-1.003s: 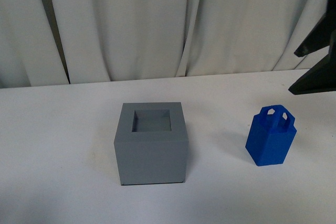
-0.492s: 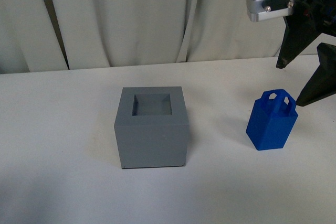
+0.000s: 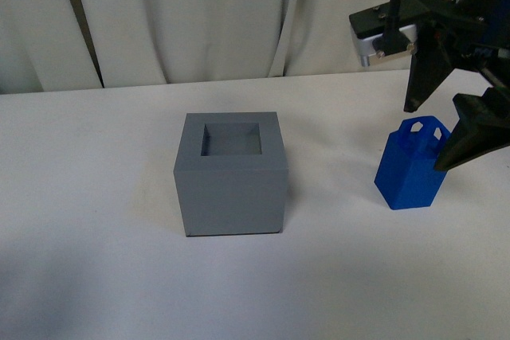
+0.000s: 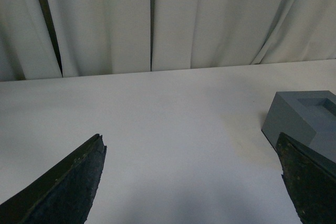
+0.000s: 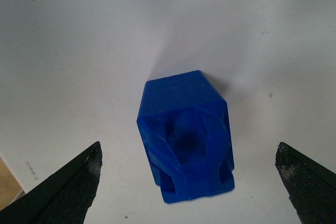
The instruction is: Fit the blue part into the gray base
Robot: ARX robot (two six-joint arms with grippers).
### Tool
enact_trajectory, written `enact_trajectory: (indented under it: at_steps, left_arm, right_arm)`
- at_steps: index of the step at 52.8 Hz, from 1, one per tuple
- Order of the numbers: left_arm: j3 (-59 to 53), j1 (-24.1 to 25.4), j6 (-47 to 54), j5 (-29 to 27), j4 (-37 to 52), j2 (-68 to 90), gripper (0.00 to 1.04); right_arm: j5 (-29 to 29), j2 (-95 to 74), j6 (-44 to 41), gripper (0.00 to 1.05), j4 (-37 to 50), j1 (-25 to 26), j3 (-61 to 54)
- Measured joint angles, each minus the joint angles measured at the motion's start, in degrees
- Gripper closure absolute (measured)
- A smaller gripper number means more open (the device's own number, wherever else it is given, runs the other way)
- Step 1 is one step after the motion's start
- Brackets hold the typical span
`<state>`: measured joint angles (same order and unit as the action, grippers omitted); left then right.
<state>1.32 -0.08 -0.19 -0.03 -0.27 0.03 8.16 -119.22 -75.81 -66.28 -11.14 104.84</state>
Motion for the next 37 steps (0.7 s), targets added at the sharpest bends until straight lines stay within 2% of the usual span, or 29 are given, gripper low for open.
enact_trajectory:
  at_steps: [18, 37]
  left_arm:
    - [0.0, 0.0, 0.0, 0.0, 0.0, 0.0, 0.06]
    - [0.0, 0.0, 0.0, 0.0, 0.0, 0.0, 0.06]
  right_arm:
    - [-2.8, -1.9, 0.0, 0.07, 2.9, -0.6, -1.3]
    - [-3.2, -3.1, 0.0, 0.07, 3.9, -0.6, -1.6]
